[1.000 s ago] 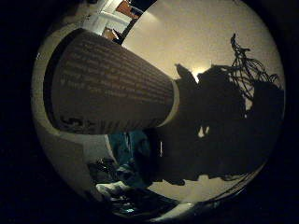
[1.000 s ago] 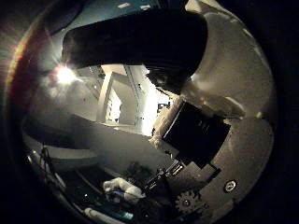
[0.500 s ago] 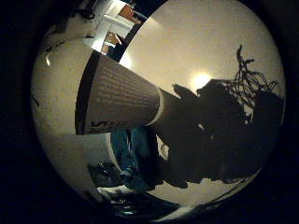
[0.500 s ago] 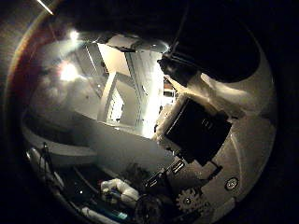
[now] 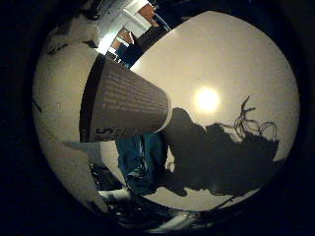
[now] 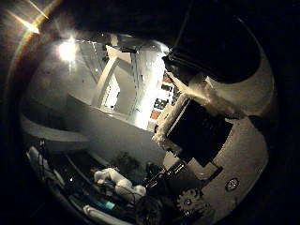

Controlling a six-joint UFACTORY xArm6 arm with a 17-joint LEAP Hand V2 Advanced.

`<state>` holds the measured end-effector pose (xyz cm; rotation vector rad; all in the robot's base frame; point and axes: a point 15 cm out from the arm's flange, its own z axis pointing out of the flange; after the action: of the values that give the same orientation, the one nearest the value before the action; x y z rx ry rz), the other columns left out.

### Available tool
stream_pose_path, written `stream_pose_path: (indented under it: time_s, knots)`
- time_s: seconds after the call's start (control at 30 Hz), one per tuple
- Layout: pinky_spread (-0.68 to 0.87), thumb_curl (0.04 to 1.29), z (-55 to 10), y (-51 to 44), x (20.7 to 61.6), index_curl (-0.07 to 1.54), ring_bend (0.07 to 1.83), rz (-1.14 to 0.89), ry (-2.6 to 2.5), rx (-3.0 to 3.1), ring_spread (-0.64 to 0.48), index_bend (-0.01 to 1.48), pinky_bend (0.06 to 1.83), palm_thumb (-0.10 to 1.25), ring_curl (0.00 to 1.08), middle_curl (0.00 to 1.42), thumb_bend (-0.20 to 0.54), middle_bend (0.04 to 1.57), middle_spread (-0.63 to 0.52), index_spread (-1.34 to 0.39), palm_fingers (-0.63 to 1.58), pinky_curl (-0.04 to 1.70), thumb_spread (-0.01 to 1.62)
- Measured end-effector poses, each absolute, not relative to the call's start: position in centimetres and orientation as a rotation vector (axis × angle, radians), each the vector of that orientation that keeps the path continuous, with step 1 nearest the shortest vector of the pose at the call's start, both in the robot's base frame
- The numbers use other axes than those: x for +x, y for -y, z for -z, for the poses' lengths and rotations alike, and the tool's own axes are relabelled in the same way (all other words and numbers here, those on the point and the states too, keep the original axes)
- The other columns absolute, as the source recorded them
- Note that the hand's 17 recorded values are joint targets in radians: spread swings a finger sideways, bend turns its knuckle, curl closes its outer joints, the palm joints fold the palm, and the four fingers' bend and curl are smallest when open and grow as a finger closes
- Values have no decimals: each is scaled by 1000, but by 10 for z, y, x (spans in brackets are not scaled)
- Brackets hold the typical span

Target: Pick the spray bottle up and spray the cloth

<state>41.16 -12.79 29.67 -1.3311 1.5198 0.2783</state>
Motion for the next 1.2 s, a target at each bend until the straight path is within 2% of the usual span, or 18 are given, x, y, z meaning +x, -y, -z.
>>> stream_pose_path:
  time_s: [0.4,0.6,0.97,1.2]
  knots:
    - [-177,612,-335,91,382,790,1371,-246,-1616,-1827,-209,1210,1435,1072,764,737,-12,1388,-108,-167,1151,719,1078]
    - [-179,608,-349,70,383,781,1371,-208,-1705,-2174,-209,1216,1419,1060,764,732,-13,1396,-108,-165,1151,743,1088]
    - [-182,602,-329,10,400,771,1371,-23,-1828,-2734,-208,1227,1399,1046,763,727,-12,1400,-108,-164,1151,776,1110]
    - [-184,599,-309,-25,404,766,1373,15,-1903,-2916,-208,1227,1391,1050,764,725,-12,1403,-108,-165,1149,790,1115]
